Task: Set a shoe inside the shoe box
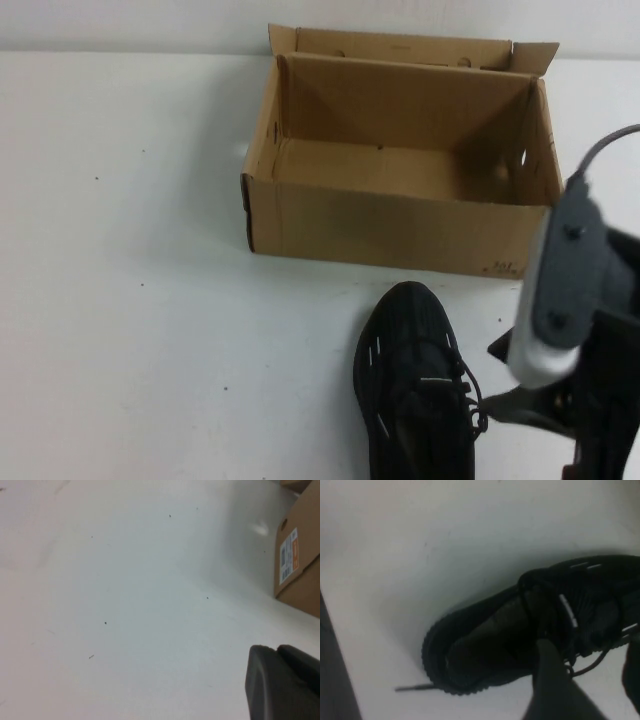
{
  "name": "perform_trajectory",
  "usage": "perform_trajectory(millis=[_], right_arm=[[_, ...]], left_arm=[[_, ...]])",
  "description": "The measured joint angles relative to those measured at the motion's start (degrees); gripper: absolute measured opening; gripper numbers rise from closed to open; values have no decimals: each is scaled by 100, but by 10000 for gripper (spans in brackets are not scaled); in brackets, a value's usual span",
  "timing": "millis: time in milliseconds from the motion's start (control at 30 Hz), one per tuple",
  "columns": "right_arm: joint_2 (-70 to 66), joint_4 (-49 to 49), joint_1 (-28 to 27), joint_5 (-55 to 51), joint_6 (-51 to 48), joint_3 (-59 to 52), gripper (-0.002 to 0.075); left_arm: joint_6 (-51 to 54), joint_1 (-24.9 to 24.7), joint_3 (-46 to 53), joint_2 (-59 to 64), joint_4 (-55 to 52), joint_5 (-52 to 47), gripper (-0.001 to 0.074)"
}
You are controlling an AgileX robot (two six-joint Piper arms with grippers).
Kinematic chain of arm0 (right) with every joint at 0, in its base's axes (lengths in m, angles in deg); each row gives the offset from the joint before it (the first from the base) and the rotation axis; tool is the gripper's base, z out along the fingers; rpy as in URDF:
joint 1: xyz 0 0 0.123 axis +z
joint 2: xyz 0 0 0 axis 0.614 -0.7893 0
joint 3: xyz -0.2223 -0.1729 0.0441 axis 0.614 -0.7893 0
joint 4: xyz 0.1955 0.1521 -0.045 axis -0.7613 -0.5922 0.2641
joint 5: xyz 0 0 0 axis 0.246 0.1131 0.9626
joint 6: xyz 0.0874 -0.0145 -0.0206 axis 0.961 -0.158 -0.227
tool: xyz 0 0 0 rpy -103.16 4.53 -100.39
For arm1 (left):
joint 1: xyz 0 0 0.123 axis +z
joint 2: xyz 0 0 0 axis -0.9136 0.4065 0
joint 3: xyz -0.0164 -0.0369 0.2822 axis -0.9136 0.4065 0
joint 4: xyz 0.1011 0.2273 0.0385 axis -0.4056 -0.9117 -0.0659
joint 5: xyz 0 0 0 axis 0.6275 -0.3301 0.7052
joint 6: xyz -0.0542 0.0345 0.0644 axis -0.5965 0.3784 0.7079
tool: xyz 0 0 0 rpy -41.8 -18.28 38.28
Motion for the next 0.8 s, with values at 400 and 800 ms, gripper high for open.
perform_trajectory(millis=[400,800], right_arm=[[-1578,1432,968,1027,596,5,395],[-2818,2277,990,1619,1703,199,43]], left_arm=[[58,0,0,0,93,-240,-4],[576,0,0,0,141,-376,-4]])
